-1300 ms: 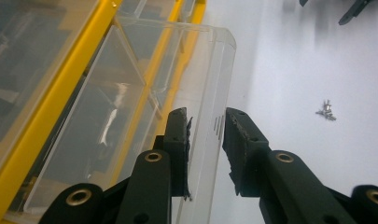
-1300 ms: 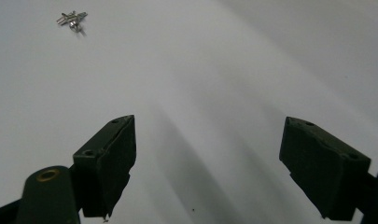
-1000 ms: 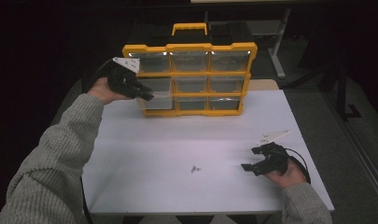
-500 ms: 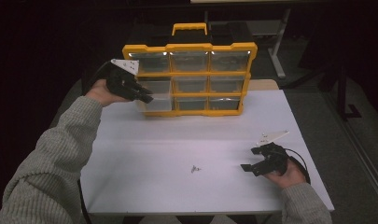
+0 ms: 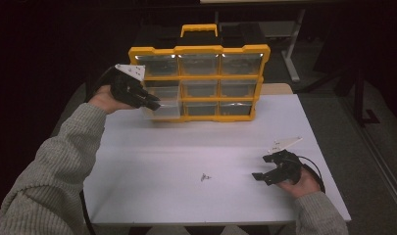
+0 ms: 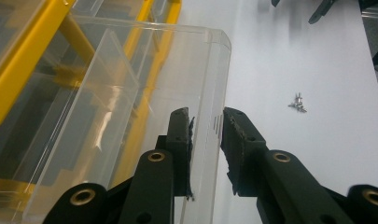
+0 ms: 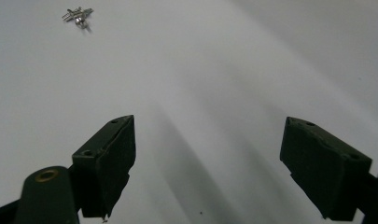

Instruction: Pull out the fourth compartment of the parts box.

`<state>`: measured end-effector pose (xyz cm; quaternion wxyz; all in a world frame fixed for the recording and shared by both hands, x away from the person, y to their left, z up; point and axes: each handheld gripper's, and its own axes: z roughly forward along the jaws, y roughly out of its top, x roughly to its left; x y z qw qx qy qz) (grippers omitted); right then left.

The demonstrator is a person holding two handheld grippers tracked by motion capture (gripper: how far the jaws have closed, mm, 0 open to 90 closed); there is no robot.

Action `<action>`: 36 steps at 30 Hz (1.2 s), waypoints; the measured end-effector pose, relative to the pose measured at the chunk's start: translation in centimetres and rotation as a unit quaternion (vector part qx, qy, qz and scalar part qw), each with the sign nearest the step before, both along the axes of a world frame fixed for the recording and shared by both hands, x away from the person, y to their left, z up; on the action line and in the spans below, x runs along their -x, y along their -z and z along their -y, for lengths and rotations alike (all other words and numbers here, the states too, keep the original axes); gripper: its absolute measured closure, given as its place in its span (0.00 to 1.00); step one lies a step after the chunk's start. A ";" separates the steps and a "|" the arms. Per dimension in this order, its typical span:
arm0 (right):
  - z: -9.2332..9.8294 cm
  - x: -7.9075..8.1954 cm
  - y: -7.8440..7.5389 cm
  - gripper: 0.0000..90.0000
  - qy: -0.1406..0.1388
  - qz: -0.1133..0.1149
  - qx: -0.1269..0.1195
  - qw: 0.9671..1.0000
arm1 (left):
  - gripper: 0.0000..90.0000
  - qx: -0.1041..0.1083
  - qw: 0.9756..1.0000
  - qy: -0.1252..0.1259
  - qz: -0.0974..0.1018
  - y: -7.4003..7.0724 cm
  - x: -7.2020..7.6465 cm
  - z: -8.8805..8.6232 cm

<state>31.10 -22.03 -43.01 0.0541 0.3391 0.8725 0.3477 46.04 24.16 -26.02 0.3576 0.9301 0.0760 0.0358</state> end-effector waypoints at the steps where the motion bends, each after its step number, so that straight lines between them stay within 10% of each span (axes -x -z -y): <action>1: 0.0 0.0 0.0 0.19 -0.001 0.000 0.000 1.000 | 0.81 0.001 1.000 0.000 -0.001 0.0 0.0 0.0; 36: -0.3 0.1 -0.1 0.19 -0.001 0.002 0.000 1.000 | 0.62 0.050 0.998 -0.046 0.003 -1.9 2.8 -0.8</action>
